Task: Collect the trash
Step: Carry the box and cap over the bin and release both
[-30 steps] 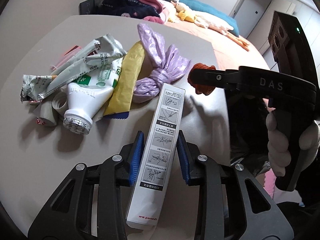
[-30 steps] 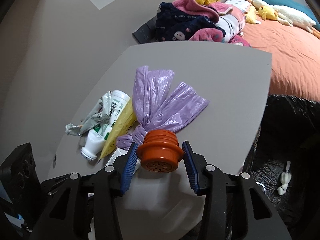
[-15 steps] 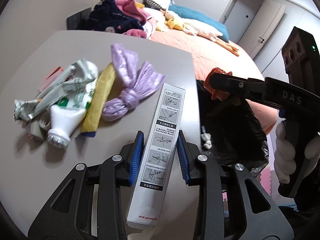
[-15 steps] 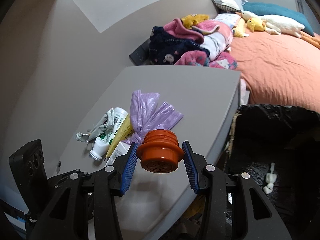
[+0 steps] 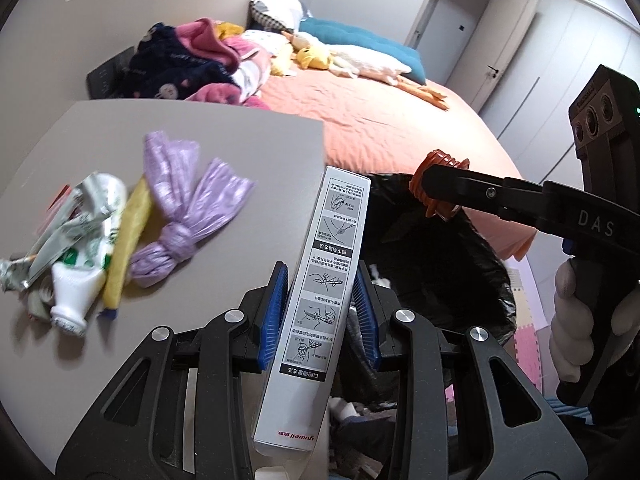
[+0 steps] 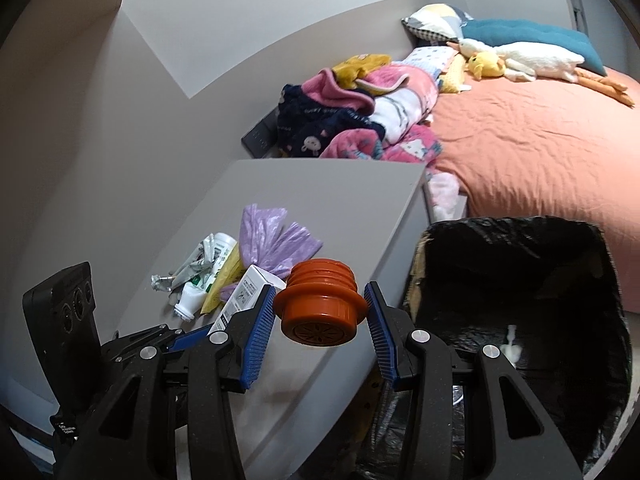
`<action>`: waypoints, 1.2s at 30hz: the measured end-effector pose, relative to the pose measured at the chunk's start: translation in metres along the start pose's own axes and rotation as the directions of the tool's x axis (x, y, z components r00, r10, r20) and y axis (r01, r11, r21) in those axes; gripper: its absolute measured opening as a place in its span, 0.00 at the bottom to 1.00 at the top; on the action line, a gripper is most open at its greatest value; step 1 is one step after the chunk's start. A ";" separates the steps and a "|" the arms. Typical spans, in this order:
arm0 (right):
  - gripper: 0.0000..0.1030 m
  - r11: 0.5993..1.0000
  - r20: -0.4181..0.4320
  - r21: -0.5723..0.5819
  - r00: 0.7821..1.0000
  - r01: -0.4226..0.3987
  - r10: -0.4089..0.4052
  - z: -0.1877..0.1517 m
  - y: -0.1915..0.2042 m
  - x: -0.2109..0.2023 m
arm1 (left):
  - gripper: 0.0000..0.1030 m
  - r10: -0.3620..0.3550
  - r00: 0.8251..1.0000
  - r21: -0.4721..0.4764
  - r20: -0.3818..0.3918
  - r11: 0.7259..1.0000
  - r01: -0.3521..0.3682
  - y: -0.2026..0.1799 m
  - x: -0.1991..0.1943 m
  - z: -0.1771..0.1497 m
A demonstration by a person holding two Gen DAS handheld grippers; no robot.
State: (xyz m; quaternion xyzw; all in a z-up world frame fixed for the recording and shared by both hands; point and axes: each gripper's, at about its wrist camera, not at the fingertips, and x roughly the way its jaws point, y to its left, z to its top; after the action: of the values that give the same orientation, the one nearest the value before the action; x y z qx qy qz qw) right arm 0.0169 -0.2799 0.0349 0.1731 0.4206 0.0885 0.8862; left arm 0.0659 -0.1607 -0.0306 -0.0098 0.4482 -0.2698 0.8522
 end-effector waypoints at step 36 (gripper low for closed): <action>0.55 0.968 0.131 0.203 0.975 0.149 -0.177 -0.025 -0.120 -0.106 | 0.74 -0.126 0.986 0.166 -0.107 0.976 0.142 -0.121 0.071 0.043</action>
State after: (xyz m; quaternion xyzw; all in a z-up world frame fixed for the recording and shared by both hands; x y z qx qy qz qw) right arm -0.0681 -0.4176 0.0507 0.2284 0.3728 -0.0388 0.8985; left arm 0.0764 -0.3070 -0.0269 0.0471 0.4617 -0.3647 0.8072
